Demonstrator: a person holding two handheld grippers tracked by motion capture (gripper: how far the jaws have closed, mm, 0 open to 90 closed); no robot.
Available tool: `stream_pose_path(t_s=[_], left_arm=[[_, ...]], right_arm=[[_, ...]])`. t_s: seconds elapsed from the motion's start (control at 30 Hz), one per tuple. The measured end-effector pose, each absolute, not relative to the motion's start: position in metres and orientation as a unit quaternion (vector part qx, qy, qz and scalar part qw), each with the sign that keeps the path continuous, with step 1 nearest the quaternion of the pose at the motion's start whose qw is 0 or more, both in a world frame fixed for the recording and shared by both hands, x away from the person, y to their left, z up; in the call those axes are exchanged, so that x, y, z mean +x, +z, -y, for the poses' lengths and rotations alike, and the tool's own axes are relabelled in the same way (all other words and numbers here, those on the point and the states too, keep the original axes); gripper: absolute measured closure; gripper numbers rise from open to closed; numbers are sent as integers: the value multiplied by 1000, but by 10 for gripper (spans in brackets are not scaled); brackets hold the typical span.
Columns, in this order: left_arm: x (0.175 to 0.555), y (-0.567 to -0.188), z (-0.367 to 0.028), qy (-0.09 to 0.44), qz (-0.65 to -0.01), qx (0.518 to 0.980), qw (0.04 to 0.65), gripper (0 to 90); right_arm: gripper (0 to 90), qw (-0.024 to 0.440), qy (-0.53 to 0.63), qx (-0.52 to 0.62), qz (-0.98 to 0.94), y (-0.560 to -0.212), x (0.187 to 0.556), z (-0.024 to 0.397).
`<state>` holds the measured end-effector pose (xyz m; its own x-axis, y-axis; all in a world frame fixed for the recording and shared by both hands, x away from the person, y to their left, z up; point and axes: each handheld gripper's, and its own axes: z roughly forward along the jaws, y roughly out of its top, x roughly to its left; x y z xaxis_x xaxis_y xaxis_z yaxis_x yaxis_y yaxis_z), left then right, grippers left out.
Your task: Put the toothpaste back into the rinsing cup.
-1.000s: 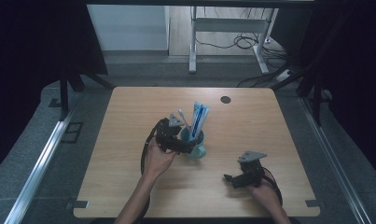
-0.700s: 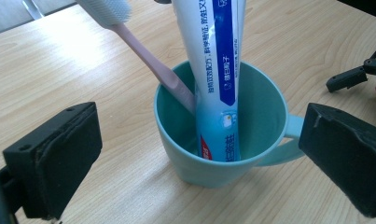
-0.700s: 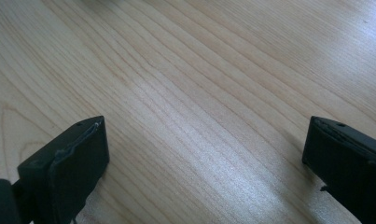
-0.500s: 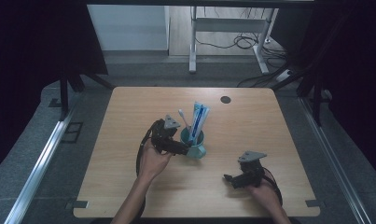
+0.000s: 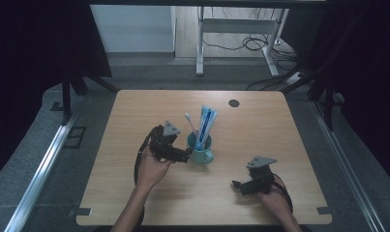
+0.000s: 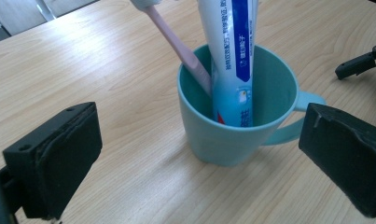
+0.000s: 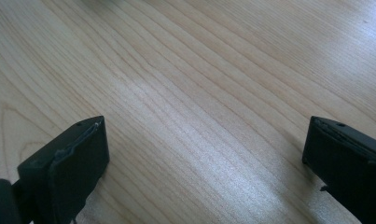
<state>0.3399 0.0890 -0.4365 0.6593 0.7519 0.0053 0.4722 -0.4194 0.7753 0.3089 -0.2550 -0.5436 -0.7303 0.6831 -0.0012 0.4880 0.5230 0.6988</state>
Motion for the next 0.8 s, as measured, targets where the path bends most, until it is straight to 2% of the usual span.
stream_pose_path(t_s=[0.8], left_arm=[[323, -449, -118, 180, -391, 813, 391, 0]], right_arm=[[1, 139, 351, 340, -861, -544, 309, 255]])
